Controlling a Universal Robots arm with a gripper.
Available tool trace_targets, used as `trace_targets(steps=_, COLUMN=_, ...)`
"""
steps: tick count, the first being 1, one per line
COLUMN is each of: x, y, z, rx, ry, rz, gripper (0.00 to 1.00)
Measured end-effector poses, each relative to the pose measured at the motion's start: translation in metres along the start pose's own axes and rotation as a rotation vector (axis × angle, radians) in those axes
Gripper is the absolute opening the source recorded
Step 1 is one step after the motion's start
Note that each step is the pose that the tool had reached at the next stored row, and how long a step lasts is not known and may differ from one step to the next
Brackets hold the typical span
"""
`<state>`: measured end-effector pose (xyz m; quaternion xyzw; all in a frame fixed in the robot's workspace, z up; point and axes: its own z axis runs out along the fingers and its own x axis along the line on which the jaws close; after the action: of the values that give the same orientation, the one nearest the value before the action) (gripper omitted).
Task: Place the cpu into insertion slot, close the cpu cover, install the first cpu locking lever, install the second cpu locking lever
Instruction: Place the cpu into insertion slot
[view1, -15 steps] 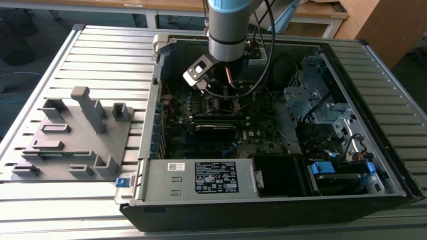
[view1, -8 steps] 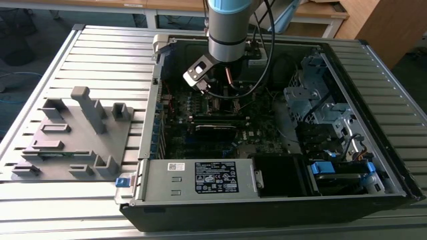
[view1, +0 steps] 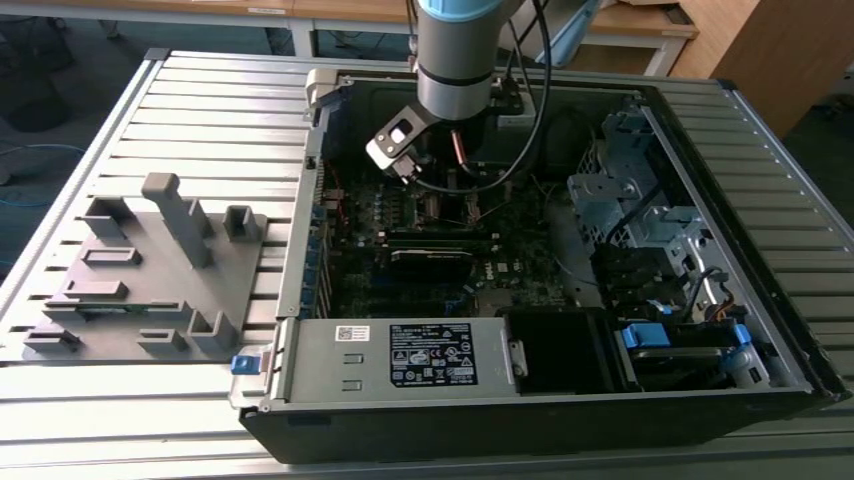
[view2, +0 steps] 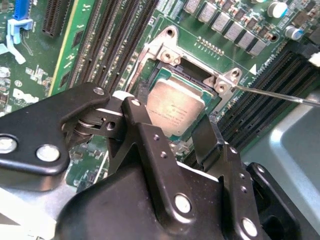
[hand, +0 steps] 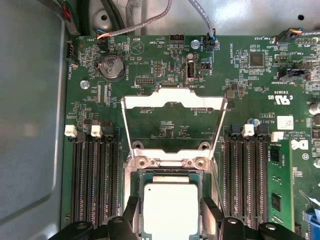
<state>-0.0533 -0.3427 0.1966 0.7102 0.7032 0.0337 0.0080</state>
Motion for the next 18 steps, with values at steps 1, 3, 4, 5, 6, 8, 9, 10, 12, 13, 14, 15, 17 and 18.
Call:
trace_targets(steps=1, x=0.0001, y=0.0001, z=-0.0017, rx=0.0, ry=0.0001, rz=0.0, gripper=0.61)
trace_targets(steps=3, x=0.0002, y=0.0003, z=-0.005, rx=0.0001, ry=-0.0001, rz=0.0, gripper=0.61)
trace_targets(steps=4, x=0.0002, y=0.0003, z=-0.0059, rx=0.0001, ry=-0.0001, rz=0.0, gripper=0.61)
trace_targets(steps=5, x=0.0002, y=0.0004, z=-0.0059, rx=0.0, ry=0.0, rz=0.0, gripper=0.61)
trace_targets(steps=6, x=0.0002, y=0.0004, z=-0.0059, rx=0.0, ry=0.0001, rz=0.0, gripper=0.61)
trace_targets(steps=8, x=0.0002, y=0.0004, z=-0.0059, rx=-0.0001, ry=0.0001, rz=0.0, gripper=0.61)
trace_targets(steps=9, x=0.0002, y=0.0003, z=-0.0059, rx=0.0, ry=0.0001, rz=0.0, gripper=0.61)
trace_targets(steps=10, x=0.0002, y=0.0003, z=-0.006, rx=0.0, ry=0.0001, rz=0.0, gripper=0.61)
trace_targets(steps=12, x=0.0002, y=0.0004, z=-0.006, rx=0.0, ry=0.0001, rz=0.0, gripper=0.61)
trace_targets(steps=13, x=0.0002, y=0.0004, z=-0.006, rx=0.0, ry=0.0001, rz=0.0, gripper=0.61)
trace_targets(steps=14, x=0.0002, y=0.0004, z=-0.006, rx=0.0, ry=0.0, rz=0.0, gripper=0.6)
trace_targets(steps=15, x=0.0002, y=0.0004, z=-0.006, rx=0.0, ry=0.0, rz=0.0, gripper=0.53)
trace_targets(steps=17, x=0.0002, y=0.0003, z=-0.0061, rx=0.0001, ry=0.0, rz=0.0, gripper=0.47)
trace_targets(steps=18, x=0.0002, y=0.0003, z=-0.0061, rx=0.0, ry=0.0, rz=0.0, gripper=0.42)
